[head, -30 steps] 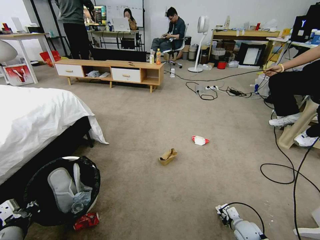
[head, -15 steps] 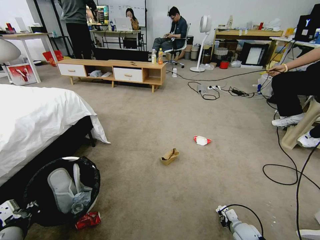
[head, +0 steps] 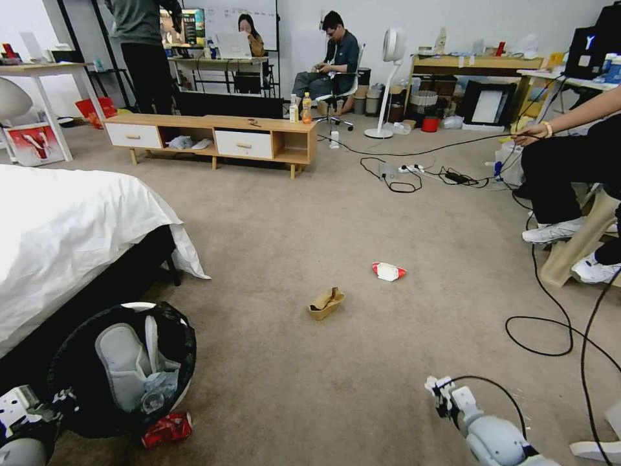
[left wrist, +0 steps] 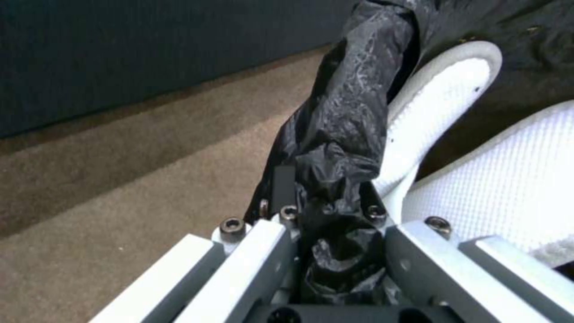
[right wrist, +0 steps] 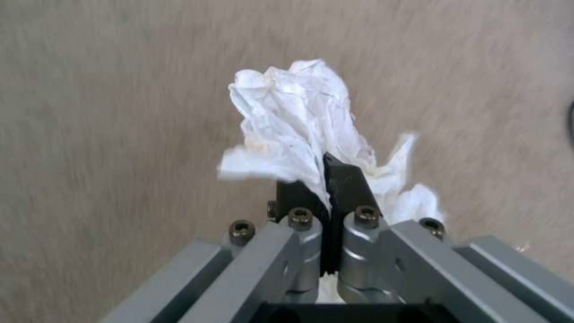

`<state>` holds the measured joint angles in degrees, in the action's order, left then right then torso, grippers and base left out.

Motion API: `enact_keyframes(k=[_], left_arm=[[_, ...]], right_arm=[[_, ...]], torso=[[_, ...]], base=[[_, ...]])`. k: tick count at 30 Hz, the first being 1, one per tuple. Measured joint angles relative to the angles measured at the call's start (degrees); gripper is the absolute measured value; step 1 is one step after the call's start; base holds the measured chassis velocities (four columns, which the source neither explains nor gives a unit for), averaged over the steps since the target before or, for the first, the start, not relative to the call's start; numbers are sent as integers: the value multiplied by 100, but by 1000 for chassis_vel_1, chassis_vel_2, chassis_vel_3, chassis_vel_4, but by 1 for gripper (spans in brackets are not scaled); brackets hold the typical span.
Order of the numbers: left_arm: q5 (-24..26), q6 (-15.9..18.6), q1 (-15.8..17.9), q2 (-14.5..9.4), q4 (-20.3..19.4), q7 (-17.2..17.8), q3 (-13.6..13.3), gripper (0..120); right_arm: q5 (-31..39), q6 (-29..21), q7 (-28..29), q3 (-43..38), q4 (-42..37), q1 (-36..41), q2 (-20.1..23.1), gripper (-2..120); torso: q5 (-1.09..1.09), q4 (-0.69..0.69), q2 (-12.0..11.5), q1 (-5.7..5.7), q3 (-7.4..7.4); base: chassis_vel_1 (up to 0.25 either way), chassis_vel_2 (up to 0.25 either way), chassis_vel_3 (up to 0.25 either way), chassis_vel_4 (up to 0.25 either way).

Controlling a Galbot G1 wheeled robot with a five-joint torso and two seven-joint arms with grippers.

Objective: Pick up the trash bin and place the garbage on the floor into it.

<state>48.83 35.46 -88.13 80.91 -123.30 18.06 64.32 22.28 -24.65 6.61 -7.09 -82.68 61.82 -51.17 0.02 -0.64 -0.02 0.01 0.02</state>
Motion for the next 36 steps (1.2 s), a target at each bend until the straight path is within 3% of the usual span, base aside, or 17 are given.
enact_keyframes(k=[13, 15, 21, 29, 34, 36], left_arm=[[12, 6, -39, -3, -66, 0, -5, 1], [24, 39, -58, -37, -86, 0, -6, 1], [95, 71, -58, -88, -121, 21, -26, 1], [222, 86, -54, -218, -107, 44, 51, 1], [241, 89, -44, -233, -111, 44, 67, 1], [241, 91, -37, -244, -126, 47, 68, 1]], right_arm=[[342, -95, 233, -77, -1000, 207, 315, 0], [645, -105, 334, -143, -1777, 231, 548, 0], [1063, -181, 563, -83, -2672, 22, 761, 0], [2365, -65, 964, 673, -4121, -1195, 784, 0], [2652, 217, 1065, 1121, -4321, -1880, 673, 0], [2817, 552, 1000, 1412, -4329, -2374, 553, 0]], torso=[[-3, 0, 1, 0, 0], [-1, 2, 1, 0, 0], [0, 0, 2, 0, -1], [-1, 2, 2, 0, 0], [0, 1, 1, 0, 0], [1, 2, 2, 0, 0]], base=[[0, 0, 0, 0], [0, 0, 0, 0], [0, 0, 0, 0], [0, 0, 0, 0], [0, 0, 0, 0], [0, 0, 0, 0]])
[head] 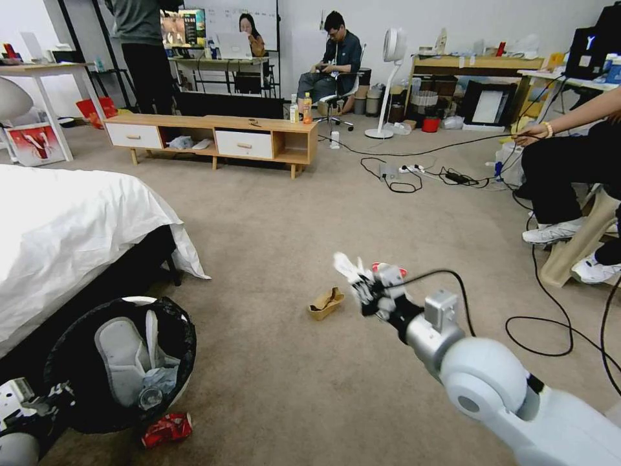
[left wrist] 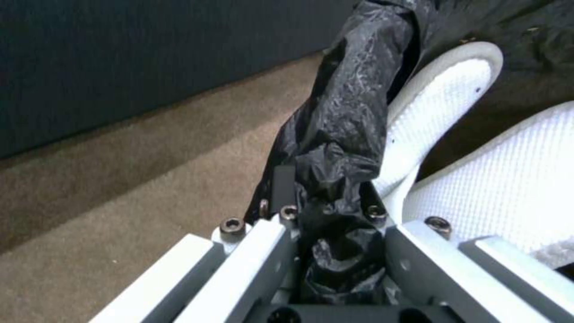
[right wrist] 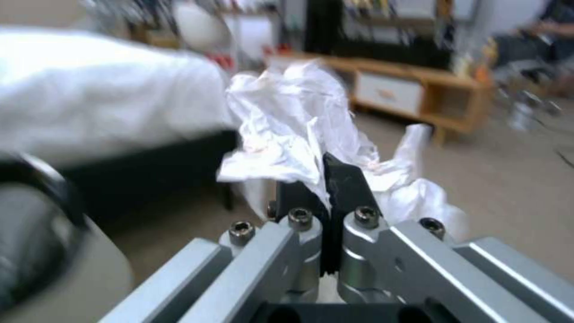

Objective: Pick up the trash bin and place the garbage on the floor into it.

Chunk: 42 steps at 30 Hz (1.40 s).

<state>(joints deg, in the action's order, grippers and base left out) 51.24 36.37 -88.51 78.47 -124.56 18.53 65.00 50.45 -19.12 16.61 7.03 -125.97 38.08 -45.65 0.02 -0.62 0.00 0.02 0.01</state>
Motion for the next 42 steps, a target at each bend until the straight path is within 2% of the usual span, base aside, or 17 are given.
enact_keyframes(k=[3, 6, 10, 12, 16, 18, 24, 26, 27, 29, 33, 42], left_arm=[[14, 2, 20, -37, -6, 4, -8, 1], [31, 8, 64, -147, 20, 7, -70, 1], [39, 10, 75, -211, 44, 8, -80, 1], [51, 14, 92, -305, 52, 9, -110, 1], [63, 21, 87, -350, 28, 9, -129, 1], [61, 25, 58, -394, -7, 7, -149, 1], [54, 29, 48, -451, -37, 6, -163, 1], [45, 34, 49, -482, -42, 3, -193, 1], [45, 34, 49, -482, -42, 3, -193, 1], [41, 35, 64, -500, -42, 0, -205, 1], [41, 37, 75, -531, -36, -3, -210, 1], [46, 40, 111, -584, -12, -11, -228, 1]], right_arm=[[133, 191, -95, 154, -1, -242, -76, 0], [288, 507, -235, 406, -13, -542, -162, 0], [378, 781, -360, 689, 37, -798, -249, 0], [503, 1119, -557, 1135, 162, -1149, -366, 0], [601, 1347, -690, 1553, 316, -1482, -528, 0], [762, 1458, -715, 2006, 528, -1905, -814, 0], [1019, 1373, -560, 2570, 773, -2370, -1217, 0], [1296, 1146, -340, 2930, 915, -2589, -1572, 0], [1296, 1146, -340, 2930, 915, -2589, -1572, 0], [1480, 939, -186, 3182, 1062, -2715, -1890, 0], [1586, 784, -69, 3447, 1224, -2836, -2232, 0], [1833, 450, 176, 3826, 1494, -3015, -2618, 0]], torso=[[-2, 1, 0, 0, 0], [-2, -5, 0, 0, 0], [-1, -2, 0, 0, 0], [-1, -1, 0, 0, 0], [-1, -2, 0, 0, 0], [0, -1, 0, 0, 0], [0, 0, 0, 0, 0], [-1, -1, 0, 0, 0], [-1, -1, 0, 0, 0], [-1, -1, 0, -1, 0], [-1, -1, 0, -1, 0], [-1, -1, 0, -1, 0]], base=[[0, 0, 0, 0], [0, 0, 0, 0], [0, 0, 0, 0], [0, 0, 0, 0], [0, 0, 0, 0], [0, 0, 0, 0], [0, 0, 0, 0], [0, 0, 0, 0], [0, 0, 0, 0], [0, 0, 0, 0], [0, 0, 0, 0], [0, 0, 0, 0]])
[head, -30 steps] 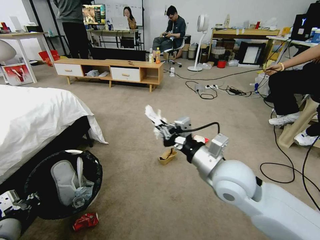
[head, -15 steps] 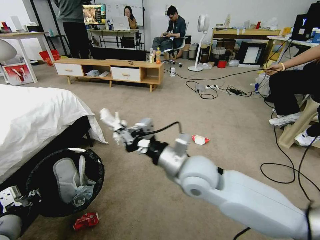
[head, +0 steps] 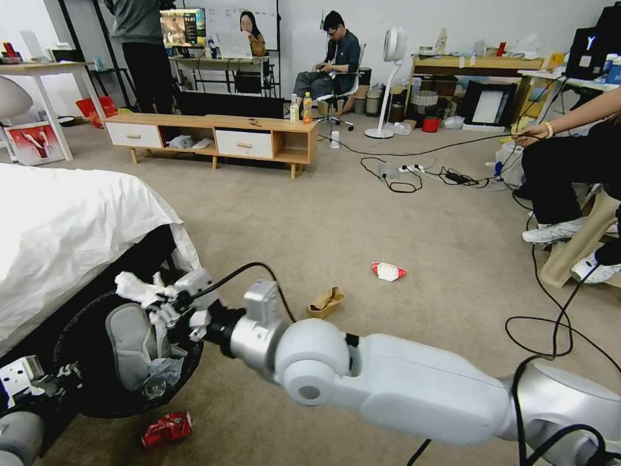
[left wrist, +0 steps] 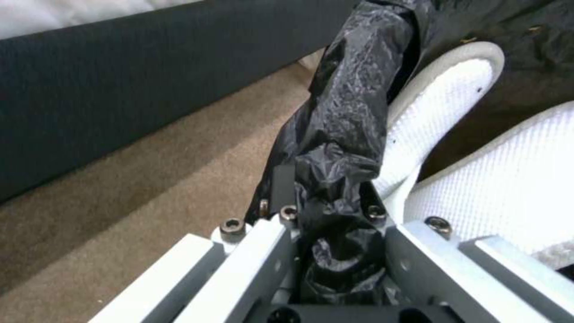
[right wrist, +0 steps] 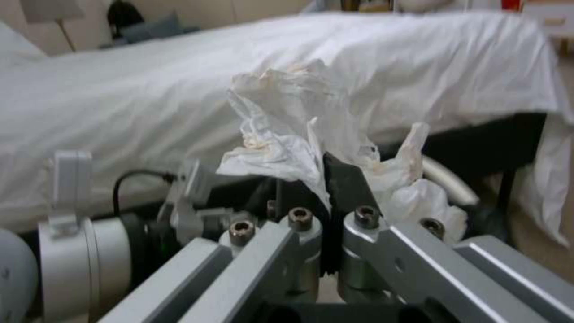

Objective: Pick up the trash bin and place the garbage on the floor into it.

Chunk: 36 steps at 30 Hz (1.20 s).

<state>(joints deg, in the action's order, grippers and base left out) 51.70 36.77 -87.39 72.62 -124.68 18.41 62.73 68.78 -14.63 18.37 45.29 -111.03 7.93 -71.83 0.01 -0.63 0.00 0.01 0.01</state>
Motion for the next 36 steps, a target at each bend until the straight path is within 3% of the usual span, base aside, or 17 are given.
enact_keyframes(k=[8, 18, 36], left_arm=[[44, 12, 2, -16, 9, -2, -13, 1], [129, 54, 21, -61, -16, 8, -76, 1], [150, 62, 21, -41, -47, 9, -110, 1]], right_arm=[[-25, -297, 254, 296, 318, 76, -235, 0], [-119, -510, 418, 356, 407, 230, -186, 0], [-420, -599, 479, 475, 974, 424, -331, 0]], torso=[[-1, 0, 0, 0, 0], [-1, -1, 0, 0, 0], [-1, 0, 0, 0, 0]], base=[[0, 0, 0, 0], [0, 0, 0, 0], [0, 0, 0, 0]])
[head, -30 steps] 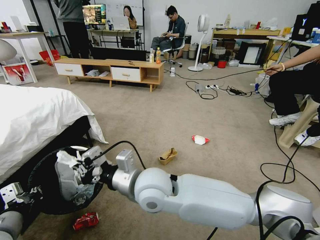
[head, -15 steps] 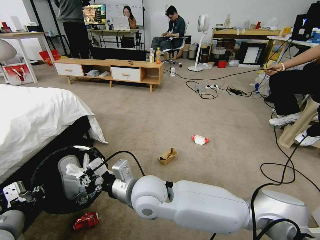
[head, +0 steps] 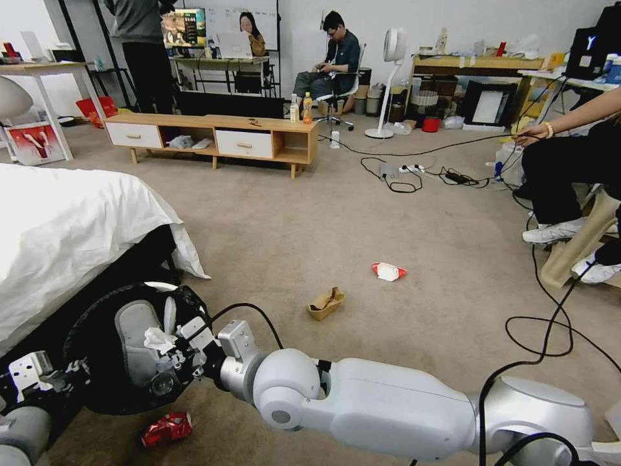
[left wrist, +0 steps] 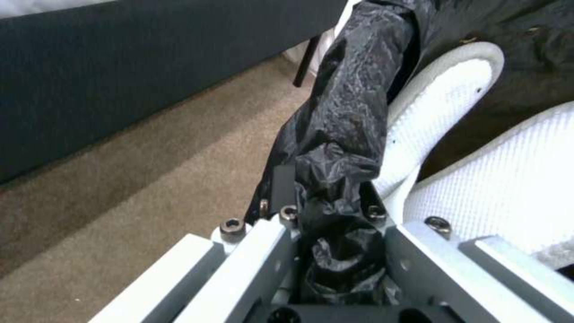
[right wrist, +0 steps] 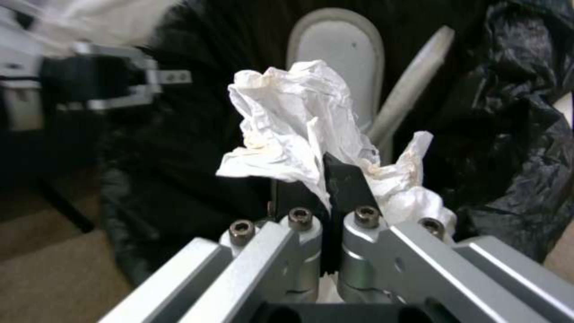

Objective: Pick up the trash bin and place the garbage on the floor into it.

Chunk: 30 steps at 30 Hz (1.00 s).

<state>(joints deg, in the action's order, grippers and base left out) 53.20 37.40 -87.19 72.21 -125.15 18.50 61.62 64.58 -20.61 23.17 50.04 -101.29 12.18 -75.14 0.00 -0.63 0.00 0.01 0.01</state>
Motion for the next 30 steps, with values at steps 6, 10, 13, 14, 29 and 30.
enact_keyframes(k=[6, 10, 13, 14, 29, 30], left_arm=[[-5, 0, 1, 9, -2, -10, -28, 1], [-7, 0, 5, 8, 14, -16, -34, 1], [-9, 0, 11, 4, 32, -20, -45, 1], [-9, 0, 11, 4, 32, -20, -45, 1], [-30, -1, 9, 5, 82, -30, -48, 1], [-30, -1, 9, 5, 82, -30, -48, 1]], right_arm=[[-125, 46, -66, -16, 387, 7, -92, 0], [-161, 57, -82, -18, 458, 16, -96, 0], [-190, 73, -87, -22, 535, 22, -112, 0], [-190, 73, -87, -22, 535, 22, -112, 0], [-226, 123, -93, -156, 362, 4, -124, 45], [-226, 123, -93, -156, 362, 4, -124, 45]], torso=[[0, 0, 0, 0, 0], [0, 0, 0, 0, 0], [0, 0, 0, 0, 0], [0, 0, 0, 0, 0], [0, 0, 0, 0, 0], [0, 0, 0, 0, 0]], base=[[0, 0, 0, 0], [0, 0, 0, 0], [0, 0, 0, 0], [0, 0, 0, 0], [0, 0, 0, 0], [0, 0, 0, 0]])
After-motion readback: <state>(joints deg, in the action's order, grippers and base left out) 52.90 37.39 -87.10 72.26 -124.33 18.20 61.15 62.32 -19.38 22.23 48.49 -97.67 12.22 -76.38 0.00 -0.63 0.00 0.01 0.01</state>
